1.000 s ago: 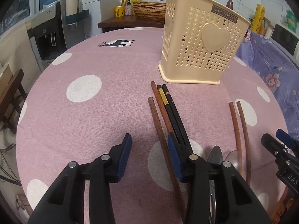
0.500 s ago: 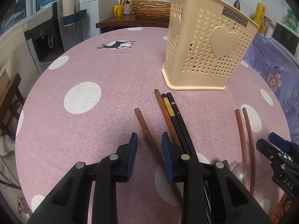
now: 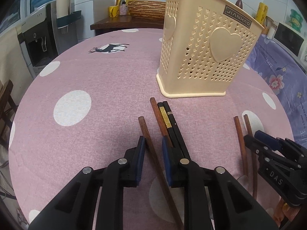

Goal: Organize utensils
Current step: 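Move back to the table and grasp a wooden chopstick with each tool, then carry the right tool's chopstick into the holder while the left tool inserts its chopstick, then open both tools to release the chopsticks in the holder, then grasp another wooden chopstick with the right tool while the left tool approaches black chopsticks, then regrip the wooden chopstick with the right tool while the left tool grasps another wooden chopstick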

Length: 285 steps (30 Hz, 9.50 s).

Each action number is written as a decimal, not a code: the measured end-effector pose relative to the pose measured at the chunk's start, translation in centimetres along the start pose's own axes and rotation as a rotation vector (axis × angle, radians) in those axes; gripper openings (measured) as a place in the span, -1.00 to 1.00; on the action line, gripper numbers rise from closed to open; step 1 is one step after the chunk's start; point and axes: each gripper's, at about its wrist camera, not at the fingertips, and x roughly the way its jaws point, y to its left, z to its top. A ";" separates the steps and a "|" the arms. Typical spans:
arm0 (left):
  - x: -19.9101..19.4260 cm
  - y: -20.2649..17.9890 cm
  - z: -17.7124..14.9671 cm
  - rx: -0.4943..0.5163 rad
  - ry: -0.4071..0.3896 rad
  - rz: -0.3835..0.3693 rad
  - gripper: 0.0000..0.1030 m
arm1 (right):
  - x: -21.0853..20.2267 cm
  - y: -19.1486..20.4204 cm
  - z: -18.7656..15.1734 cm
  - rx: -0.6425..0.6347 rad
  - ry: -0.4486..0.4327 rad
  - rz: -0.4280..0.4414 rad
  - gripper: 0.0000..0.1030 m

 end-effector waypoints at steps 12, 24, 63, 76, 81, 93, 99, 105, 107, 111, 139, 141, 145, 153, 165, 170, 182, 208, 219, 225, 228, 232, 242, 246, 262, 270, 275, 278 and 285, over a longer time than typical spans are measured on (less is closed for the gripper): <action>-0.6 -0.7 -1.0 0.005 -0.008 0.033 -0.63 | 0.4 0.3 0.5 -0.016 -0.017 -0.011 -0.70; 0.4 -0.7 0.5 0.017 0.006 0.026 -0.78 | 1.2 0.0 1.5 0.015 -0.015 0.032 -0.77; -12.8 4.3 5.2 -0.115 -0.331 -0.081 -0.84 | -14.6 -6.9 4.2 0.101 -0.414 0.341 -0.85; -14.3 4.6 5.8 -0.115 -0.377 -0.065 -0.85 | -16.4 -5.9 4.7 0.052 -0.454 0.342 -0.85; -14.6 4.6 5.9 -0.116 -0.383 -0.069 -0.85 | -16.8 -6.1 4.8 0.054 -0.462 0.349 -0.85; -15.9 4.5 7.0 -0.104 -0.408 -0.082 -0.85 | -18.1 -6.0 5.7 0.032 -0.493 0.363 -0.85; -16.7 4.5 8.3 -0.091 -0.428 -0.081 -0.85 | -18.6 -5.7 7.1 0.012 -0.501 0.361 -0.85; -18.4 4.3 10.6 -0.075 -0.454 -0.096 -0.85 | -19.6 -5.2 10.0 -0.020 -0.505 0.357 -0.85; -19.5 4.1 12.0 -0.068 -0.475 -0.108 -0.85 | -20.6 -4.9 11.5 -0.042 -0.514 0.351 -0.85; -22.1 3.2 15.0 -0.047 -0.541 -0.106 -0.85 | -23.0 -4.4 15.2 -0.061 -0.556 0.341 -0.85; -9.7 -0.4 14.6 -0.081 -0.365 -0.109 -0.86 | -12.1 -1.8 17.1 0.005 -0.488 0.230 -0.85; -9.5 -0.4 14.5 -0.075 -0.361 -0.108 -0.85 | -11.8 -1.8 17.0 0.007 -0.484 0.235 -0.85; -9.8 -0.4 14.2 -0.066 -0.377 -0.107 -0.84 | -12.1 -1.7 16.4 0.006 -0.508 0.223 -0.81; -12.0 -0.4 11.2 -0.023 -0.435 -0.075 0.15 | -14.3 -1.2 13.7 -0.023 -0.578 0.189 -0.01; -10.4 1.6 4.3 -0.045 -0.324 -0.033 0.44 | -14.4 -1.1 6.9 -0.054 -0.504 0.127 0.15; -8.6 2.6 1.7 -0.079 -0.252 -0.013 0.44 | -12.9 -1.7 4.5 -0.021 -0.429 0.131 0.15; -6.9 3.8 -2.7 -0.119 -0.150 -0.003 0.22 | -8.2 -2.2 -2.0 0.042 -0.245 0.092 0.16; -4.5 2.1 -3.9 -0.070 -0.062 -0.013 -0.10 | -0.5 1.8 -0.9 -0.047 0.000 0.038 -0.12; -2.5 0.6 -1.8 -0.036 -0.030 -0.039 -0.10 | -0.4 1.8 -0.5 -0.143 0.006 0.048 -0.73; -1.6 0.3 -1.4 -0.026 -0.011 -0.034 -0.10 | -0.2 -0.6 0.0 -0.120 0.019 0.065 -0.83; -1.2 0.1 -1.3 -0.018 -0.001 -0.029 -0.10 | -0.2 -1.4 0.1 -0.103 0.015 0.063 -0.84; -0.9 -0.4 -1.1 0.008 0.000 0.003 -0.12 | -0.1 -1.3 0.0 -0.104 0.003 0.053 -0.84; -1.4 1.3 -1.5 -0.001 0.002 0.049 -0.24 | -0.2 -1.7 -0.1 -0.082 -0.006 0.072 -0.83; -1.6 2.0 -1.0 -0.062 0.003 0.001 -0.24 | -0.1 -1.5 0.0 -0.079 -0.008 0.066 -0.82; -1.3 3.2 -0.7 -0.086 0.009 0.050 -0.21 | -0.2 -1.6 -0.2 -0.074 -0.017 0.080 -0.75; -1.0 1.9 0.4 -0.069 -0.004 0.035 -0.21 | -0.1 -0.8 -0.2 -0.082 -0.014 0.081 -0.49; 0.1 1.1 0.8 -0.051 0.008 0.061 -0.21 | -0.1 -0.7 0.0 -0.103 -0.012 0.061 -0.49; 0.6 1.2 0.8 -0.056 0.008 0.079 -0.22 | 0.1 -0.6 0.2 -0.114 -0.013 0.055 -0.49; 0.9 0.8 1.4 -0.041 0.005 0.110 -0.42 | 0.6 -0.5 0.9 -0.127 -0.015 0.047 -0.49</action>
